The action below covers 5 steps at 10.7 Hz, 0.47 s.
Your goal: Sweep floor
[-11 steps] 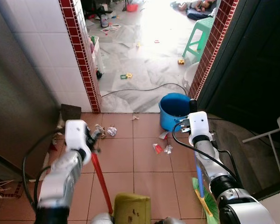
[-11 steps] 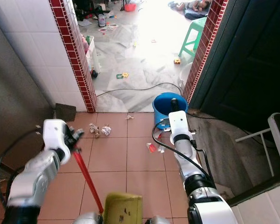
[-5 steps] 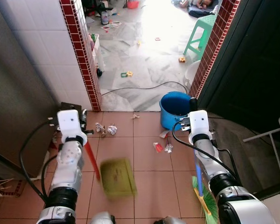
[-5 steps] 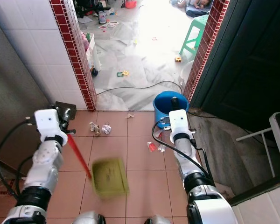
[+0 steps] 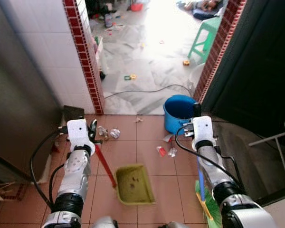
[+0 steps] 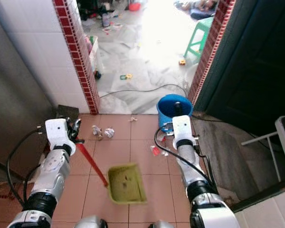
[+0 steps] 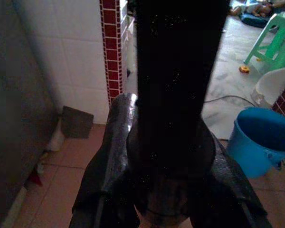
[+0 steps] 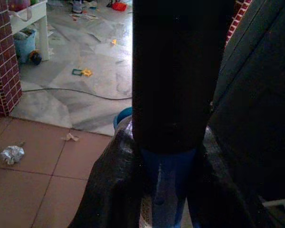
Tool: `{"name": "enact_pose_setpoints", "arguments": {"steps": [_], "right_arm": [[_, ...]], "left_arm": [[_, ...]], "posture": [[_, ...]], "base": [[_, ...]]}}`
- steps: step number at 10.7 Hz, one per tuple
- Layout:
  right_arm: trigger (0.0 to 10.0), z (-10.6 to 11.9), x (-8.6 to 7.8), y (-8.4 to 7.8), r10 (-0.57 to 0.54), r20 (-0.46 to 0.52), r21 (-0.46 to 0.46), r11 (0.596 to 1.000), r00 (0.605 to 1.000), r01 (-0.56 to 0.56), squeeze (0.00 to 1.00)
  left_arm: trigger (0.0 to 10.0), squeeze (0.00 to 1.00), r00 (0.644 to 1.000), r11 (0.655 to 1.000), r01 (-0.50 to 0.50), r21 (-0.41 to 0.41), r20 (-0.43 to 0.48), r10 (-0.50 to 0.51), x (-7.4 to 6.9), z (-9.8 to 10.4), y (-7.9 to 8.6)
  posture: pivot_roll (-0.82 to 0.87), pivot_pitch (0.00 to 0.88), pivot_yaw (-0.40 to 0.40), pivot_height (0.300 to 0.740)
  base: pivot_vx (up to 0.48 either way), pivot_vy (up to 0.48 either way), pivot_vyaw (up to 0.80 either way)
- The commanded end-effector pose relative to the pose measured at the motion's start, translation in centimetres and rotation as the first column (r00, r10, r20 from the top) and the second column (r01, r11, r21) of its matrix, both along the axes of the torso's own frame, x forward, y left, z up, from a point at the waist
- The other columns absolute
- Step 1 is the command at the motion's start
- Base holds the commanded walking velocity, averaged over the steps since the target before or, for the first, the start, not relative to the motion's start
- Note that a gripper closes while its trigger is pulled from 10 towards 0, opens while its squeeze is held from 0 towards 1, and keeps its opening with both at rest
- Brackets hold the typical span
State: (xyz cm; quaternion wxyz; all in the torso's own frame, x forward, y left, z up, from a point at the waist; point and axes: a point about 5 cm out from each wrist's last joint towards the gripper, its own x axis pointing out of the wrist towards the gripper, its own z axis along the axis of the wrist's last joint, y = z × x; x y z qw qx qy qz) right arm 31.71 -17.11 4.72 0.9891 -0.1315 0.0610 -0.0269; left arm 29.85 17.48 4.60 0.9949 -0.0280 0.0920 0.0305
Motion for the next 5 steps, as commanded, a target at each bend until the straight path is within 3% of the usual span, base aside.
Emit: {"name": "enact_pose_setpoints", "arguments": {"steps": [1,5], "right_arm": [[10.0,0.8,0.3,0.3,0.005,0.047,0.026,1.0,0.999,-0.006,0.0],[10.0,1.1,-0.1,-0.1,-0.027,0.074,0.103,0.994,0.997,0.019,0.0]], "left_arm": [[10.0,0.0,0.988,0.998,0.068,0.006,-0.136,-0.067,-1.4,-2.4,0.0],[10.0,0.0,0.984,0.993,0.102,0.058,-0.156,-0.092,-2.0,-2.6,1.3]], "posture": [[-0.02,0.0,0.005,0.74],[-0.03,0.0,0.012,0.74]], "base": [[0.0,0.0,0.0],[0.0,0.0,0.0]]}}
